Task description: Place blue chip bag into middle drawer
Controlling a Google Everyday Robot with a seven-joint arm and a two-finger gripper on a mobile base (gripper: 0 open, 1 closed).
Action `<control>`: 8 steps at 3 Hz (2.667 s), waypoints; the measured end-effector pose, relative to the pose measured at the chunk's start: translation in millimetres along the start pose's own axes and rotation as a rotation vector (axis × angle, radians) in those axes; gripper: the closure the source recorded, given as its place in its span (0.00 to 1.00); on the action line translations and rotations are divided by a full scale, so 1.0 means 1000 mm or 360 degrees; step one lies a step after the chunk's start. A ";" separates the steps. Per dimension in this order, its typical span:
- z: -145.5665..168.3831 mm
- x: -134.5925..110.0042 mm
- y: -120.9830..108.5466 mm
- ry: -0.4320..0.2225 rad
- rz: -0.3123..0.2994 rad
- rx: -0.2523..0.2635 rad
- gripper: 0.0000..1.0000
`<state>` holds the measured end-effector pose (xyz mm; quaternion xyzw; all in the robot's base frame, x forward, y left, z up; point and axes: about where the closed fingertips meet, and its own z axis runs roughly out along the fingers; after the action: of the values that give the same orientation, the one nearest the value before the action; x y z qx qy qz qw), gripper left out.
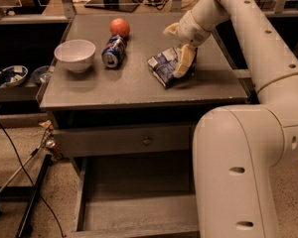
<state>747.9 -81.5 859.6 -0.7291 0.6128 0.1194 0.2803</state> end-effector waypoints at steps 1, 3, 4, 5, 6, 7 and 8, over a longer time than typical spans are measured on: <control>0.005 0.003 0.000 -0.0016 0.0006 0.0009 0.00; 0.005 0.004 0.000 -0.0017 0.0007 0.0010 0.39; 0.005 0.004 0.000 -0.0017 0.0007 0.0010 0.63; 0.005 0.004 0.000 -0.0017 0.0007 0.0010 0.86; 0.004 0.004 0.000 -0.0020 0.0021 0.0012 1.00; 0.001 0.006 0.000 -0.0026 0.0068 0.0018 1.00; -0.023 0.009 0.005 0.0011 0.0148 0.0058 1.00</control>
Offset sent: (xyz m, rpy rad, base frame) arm 0.0020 -0.0001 -0.0055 0.0114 -0.0019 -0.0035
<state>741.1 -102.0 872.6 -0.6950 0.6491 0.1187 0.2856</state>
